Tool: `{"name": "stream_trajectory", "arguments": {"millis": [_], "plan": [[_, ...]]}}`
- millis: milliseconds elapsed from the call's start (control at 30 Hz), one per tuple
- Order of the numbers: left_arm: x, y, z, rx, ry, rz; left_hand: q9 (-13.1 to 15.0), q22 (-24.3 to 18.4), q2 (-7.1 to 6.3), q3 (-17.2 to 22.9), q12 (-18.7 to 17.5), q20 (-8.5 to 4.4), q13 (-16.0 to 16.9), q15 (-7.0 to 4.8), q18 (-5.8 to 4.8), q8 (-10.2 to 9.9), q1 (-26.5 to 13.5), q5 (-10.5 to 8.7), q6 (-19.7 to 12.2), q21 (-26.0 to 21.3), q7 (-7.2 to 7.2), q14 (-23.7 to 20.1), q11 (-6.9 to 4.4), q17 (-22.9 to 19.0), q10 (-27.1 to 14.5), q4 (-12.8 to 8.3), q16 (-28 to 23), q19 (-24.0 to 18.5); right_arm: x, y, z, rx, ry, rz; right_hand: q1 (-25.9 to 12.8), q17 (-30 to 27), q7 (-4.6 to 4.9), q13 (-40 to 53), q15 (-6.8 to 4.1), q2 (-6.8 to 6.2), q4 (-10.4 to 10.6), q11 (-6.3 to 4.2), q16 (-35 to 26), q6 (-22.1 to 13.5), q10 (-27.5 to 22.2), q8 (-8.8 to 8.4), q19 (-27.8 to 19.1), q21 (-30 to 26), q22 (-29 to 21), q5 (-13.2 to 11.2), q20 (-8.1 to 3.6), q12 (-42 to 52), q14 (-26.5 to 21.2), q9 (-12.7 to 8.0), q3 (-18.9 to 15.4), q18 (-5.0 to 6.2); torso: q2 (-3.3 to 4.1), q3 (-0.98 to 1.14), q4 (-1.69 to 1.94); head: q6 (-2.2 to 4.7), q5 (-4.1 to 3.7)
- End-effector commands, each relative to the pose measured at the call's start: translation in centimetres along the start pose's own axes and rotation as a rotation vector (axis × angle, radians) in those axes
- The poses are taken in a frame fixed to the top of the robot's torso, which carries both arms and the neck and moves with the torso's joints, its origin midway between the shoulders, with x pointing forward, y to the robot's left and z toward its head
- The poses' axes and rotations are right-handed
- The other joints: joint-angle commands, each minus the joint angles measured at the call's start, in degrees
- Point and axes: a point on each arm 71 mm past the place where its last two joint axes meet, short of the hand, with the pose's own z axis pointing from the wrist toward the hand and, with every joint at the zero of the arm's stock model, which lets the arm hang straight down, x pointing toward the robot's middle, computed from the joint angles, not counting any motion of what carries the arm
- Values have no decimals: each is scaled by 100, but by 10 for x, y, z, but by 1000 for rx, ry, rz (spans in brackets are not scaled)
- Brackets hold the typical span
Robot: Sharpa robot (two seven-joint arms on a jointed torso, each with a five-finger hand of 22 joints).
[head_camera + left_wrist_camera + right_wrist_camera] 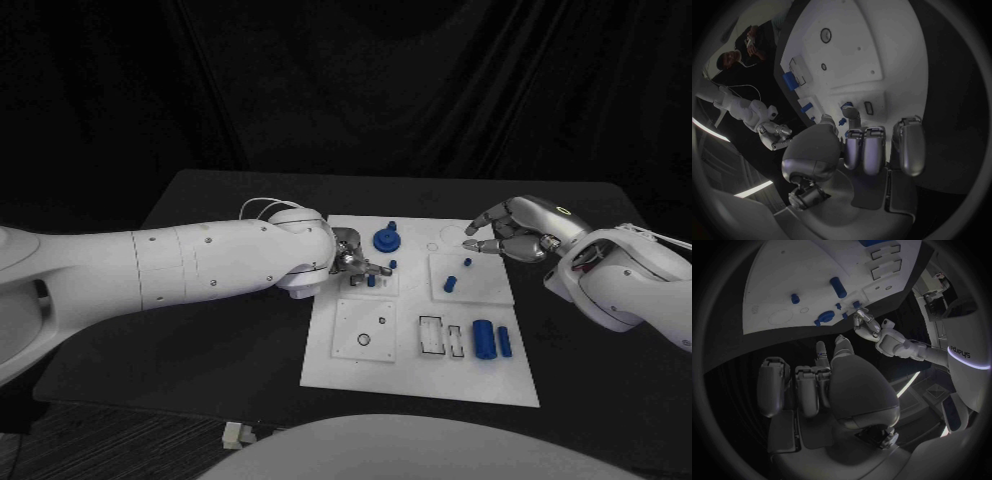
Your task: Assemble the parts on the task board
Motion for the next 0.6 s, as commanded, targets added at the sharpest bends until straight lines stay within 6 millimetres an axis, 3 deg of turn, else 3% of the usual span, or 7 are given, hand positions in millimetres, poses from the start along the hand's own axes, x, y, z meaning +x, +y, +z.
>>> {"name": "stream_trajectory", "arguments": {"millis": [33,233,467,567,600], "plan": [[2,-1,-3,21,3,-4,86,1174,-20,-75,21,-39,1498,-48,-12,189,26,-25,106,37,-9,559,-39,1311,597,11,26,198,0,-1,-1,5,-4,-5,43,1509,-2,600,-28,39,-1,-55,17,26,701,-29,-26,-25,1131,32,13,-32,598,-5,-29,55,0,-1,2,-1,-7],[-5,-1,-14,38,-26,-15,145,1177,-36,-166,21,-48,1498,-56,-14,244,-15,-25,118,47,-17,558,-46,1307,597,19,21,202,0,-1,-2,6,-7,-5,32,1509,-1,600,-28,42,7,-55,17,25,701,-31,-27,-28,1131,33,13,-32,598,-6,-35,55,-2,0,-2,-1,-8],[-31,-5,-35,73,-111,-26,147,1178,-46,-202,21,-51,1498,-58,-15,187,-7,-24,73,53,-18,558,-49,1305,597,11,20,205,-2,-2,-3,4,-16,-5,-39,1509,2,600,-28,58,37,-54,17,25,701,-38,-23,-28,1132,28,13,-32,598,-10,-70,54,-3,-1,-3,-1,-33],[-43,-6,-45,96,-141,-33,116,1179,-31,-209,21,-54,1498,-60,-15,23,59,-23,-36,56,-19,560,-50,1314,597,-2,30,206,-2,-2,-4,-1,-23,-5,-106,1509,1,600,-27,85,46,-54,17,30,701,-40,-20,-30,1133,19,13,-32,598,-13,-95,54,-4,-1,-4,-1,-35],[-47,-6,-49,104,-148,-43,42,1179,-14,-217,21,-55,1498,-60,-15,-258,118,-23,-213,55,-16,562,-49,1322,597,-4,40,205,-3,-2,-5,-3,-27,-5,-125,1509,1,600,-27,94,47,-54,17,31,701,-41,-18,-28,1134,17,13,-32,598,-13,-102,53,-4,-2,-4,-1,-39]]}}
